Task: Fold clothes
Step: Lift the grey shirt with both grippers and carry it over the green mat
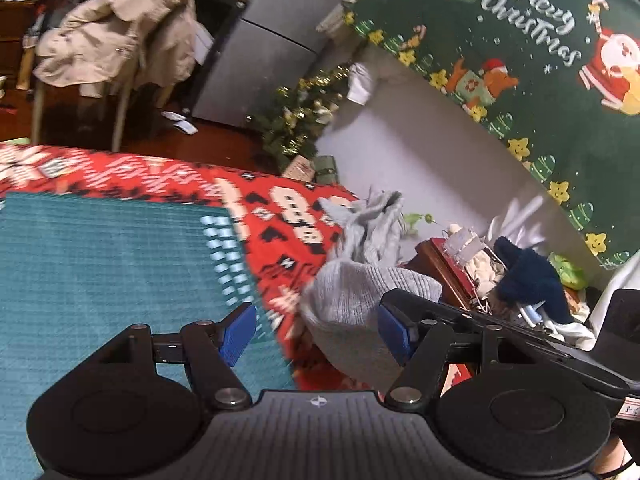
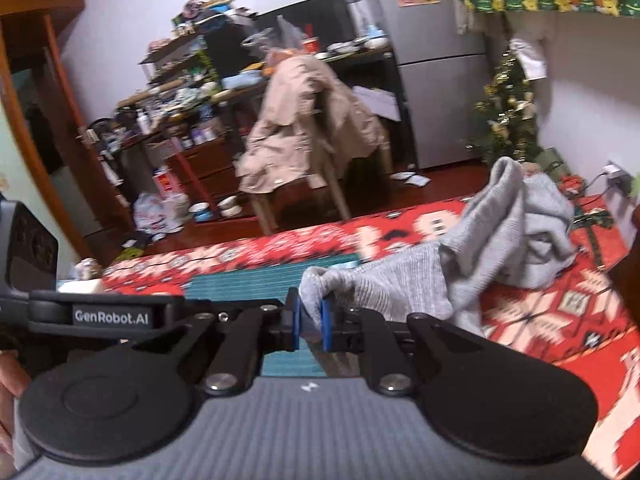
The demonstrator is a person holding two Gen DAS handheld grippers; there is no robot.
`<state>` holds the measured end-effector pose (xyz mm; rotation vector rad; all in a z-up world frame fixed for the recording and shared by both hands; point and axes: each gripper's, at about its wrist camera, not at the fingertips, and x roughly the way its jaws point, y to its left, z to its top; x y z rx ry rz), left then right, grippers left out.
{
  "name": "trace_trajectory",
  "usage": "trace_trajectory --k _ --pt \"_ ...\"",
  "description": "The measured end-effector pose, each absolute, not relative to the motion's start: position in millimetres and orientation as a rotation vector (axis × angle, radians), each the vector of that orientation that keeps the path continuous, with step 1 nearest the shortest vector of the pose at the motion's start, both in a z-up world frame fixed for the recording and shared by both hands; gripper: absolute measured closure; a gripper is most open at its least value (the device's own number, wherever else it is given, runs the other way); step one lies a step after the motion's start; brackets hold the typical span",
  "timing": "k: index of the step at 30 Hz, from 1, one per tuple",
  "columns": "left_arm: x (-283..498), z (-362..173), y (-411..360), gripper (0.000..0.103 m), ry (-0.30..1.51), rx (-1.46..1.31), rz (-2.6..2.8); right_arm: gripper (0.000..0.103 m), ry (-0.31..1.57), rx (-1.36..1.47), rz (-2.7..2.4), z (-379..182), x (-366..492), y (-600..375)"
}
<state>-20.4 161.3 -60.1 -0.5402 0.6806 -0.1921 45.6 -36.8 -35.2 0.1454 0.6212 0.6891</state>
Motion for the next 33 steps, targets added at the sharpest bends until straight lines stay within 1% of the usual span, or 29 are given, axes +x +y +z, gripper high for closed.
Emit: trace_trajectory --k 8,15,19,25,27,28,30,32,33 --pt "-121.3 -46.9 206.5 0.037 0.624 -0.603 -0.054 0.092 0.676 0.125 0.851 -21.4 -58.4 15.5" --pt "-191.5 -67.1 216.7 0.037 0.634 -0.607 0.062 0.092 0.75 -0.019 0.922 -57.7 -126.6 31.6" --pt "-211.2 -81.1 214.5 0.037 0.656 -0.599 0.108 0.092 0.755 -0.135 0.908 -79.4 -153.1 34.4" --pt "-214.2 -87.0 204.3 0.036 0.671 -0.528 0.103 0.09 0.729 -0.272 0.905 -99.0 -176.0 37.8" --pt "-213.1 -88.9 204.0 0.036 0.682 -0.522 0.098 0.085 0.719 -0.315 0.9 -103.1 -183.8 39.5" --pt "-212.5 -89.8 203.9 0.035 0.688 -0.519 0.096 0.08 0.713 -0.336 0.897 -104.6 -187.7 39.5" --pt "-213.1 -91.1 204.0 0.035 0.692 -0.514 0.096 0.076 0.701 -0.377 0.891 -106.9 -195.2 39.3" --pt "-214.2 -92.0 204.6 0.034 0.695 -0.515 0.1 0.067 0.688 -0.417 0.892 -104.7 -201.4 37.7" --pt "-214.6 -92.7 205.9 0.034 0.694 -0.519 0.1 0.065 0.685 -0.435 0.891 -102.5 -205.4 35.6"
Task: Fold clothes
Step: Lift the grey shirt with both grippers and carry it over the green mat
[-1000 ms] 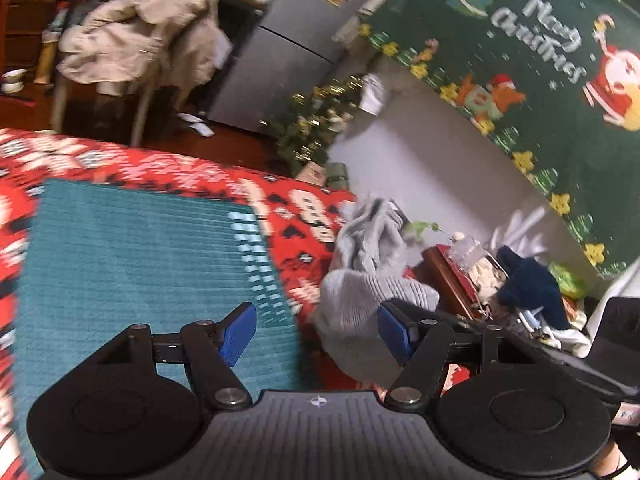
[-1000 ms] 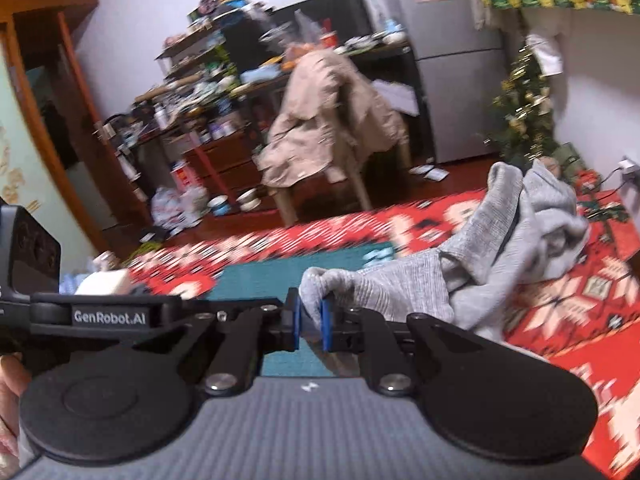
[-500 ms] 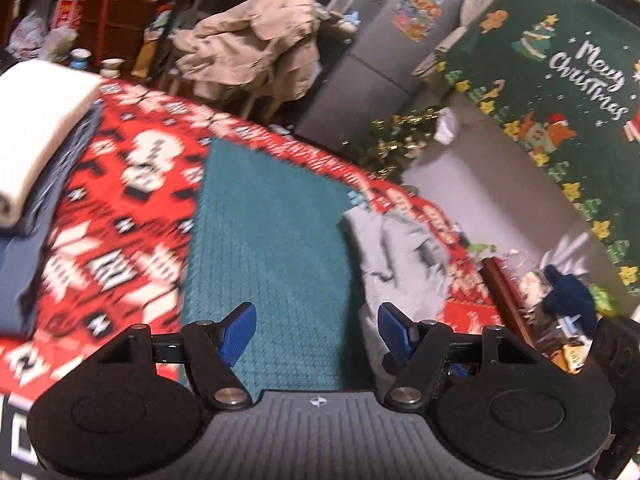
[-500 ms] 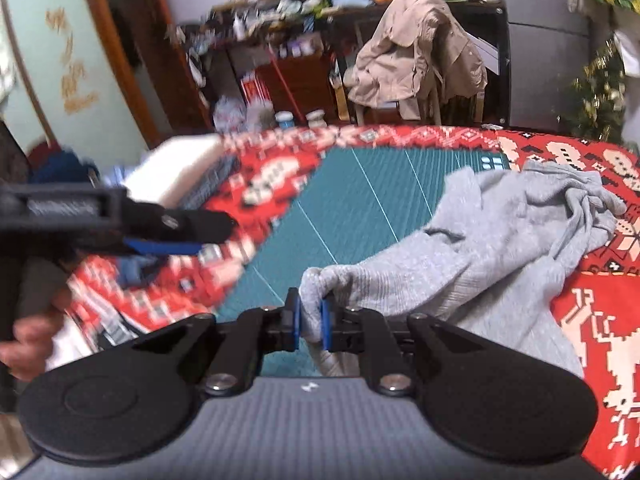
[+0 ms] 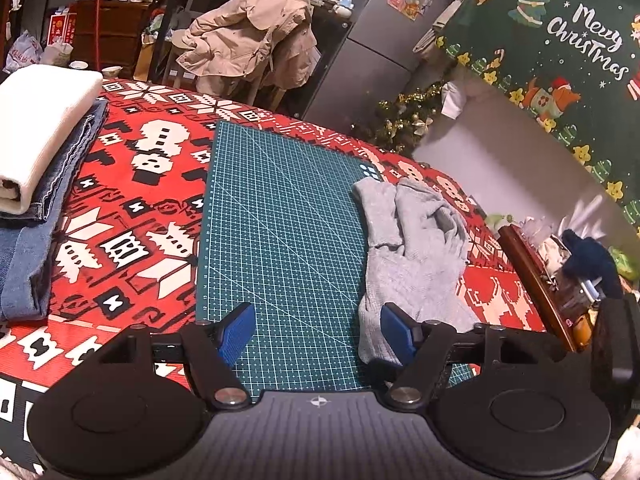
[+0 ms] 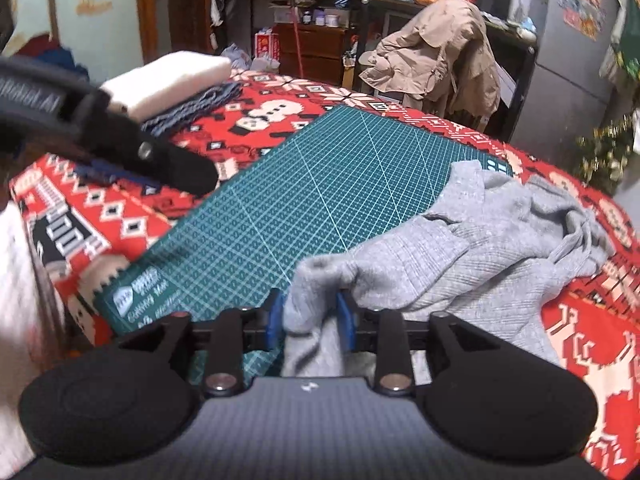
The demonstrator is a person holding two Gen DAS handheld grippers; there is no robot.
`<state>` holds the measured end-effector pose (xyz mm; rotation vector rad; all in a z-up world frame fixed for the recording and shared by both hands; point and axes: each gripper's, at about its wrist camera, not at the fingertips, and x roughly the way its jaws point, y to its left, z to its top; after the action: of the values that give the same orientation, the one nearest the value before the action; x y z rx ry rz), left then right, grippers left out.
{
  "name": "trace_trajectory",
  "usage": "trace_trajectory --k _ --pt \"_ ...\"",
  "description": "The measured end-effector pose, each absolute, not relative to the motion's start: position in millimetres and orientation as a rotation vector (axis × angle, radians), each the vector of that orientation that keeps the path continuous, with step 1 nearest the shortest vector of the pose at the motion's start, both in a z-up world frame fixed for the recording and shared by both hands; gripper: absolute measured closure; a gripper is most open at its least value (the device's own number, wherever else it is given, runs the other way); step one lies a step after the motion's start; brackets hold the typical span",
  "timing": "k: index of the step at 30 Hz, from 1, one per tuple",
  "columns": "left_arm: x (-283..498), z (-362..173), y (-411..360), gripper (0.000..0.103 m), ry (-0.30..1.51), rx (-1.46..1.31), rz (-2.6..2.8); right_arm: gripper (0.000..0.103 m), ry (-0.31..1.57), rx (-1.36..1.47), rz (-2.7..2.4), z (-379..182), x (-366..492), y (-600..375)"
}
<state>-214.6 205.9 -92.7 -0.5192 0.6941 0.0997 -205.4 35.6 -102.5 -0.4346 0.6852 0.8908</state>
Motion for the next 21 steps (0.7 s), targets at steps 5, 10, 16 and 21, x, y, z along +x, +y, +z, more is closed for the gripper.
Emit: trace_trajectory --k 5,10,16,21 --pt "-217.1 -92.7 209.4 0.032 0.692 -0.53 0.11 0.06 0.668 -0.462 0.88 -99.8 -207.3 34.3" --pt "-220.5 -93.4 213.0 0.03 0.697 -0.525 0.124 0.06 0.667 -0.434 0.882 -103.3 -183.8 53.2" --pt "-223.1 -95.5 219.0 0.03 0.702 -0.531 0.147 0.073 0.729 -0.41 0.861 -122.3 -160.4 76.8" --pt "-220.6 -95.1 219.3 0.03 0.712 -0.523 0.141 0.092 0.724 -0.453 0.833 -131.9 -147.5 76.6"
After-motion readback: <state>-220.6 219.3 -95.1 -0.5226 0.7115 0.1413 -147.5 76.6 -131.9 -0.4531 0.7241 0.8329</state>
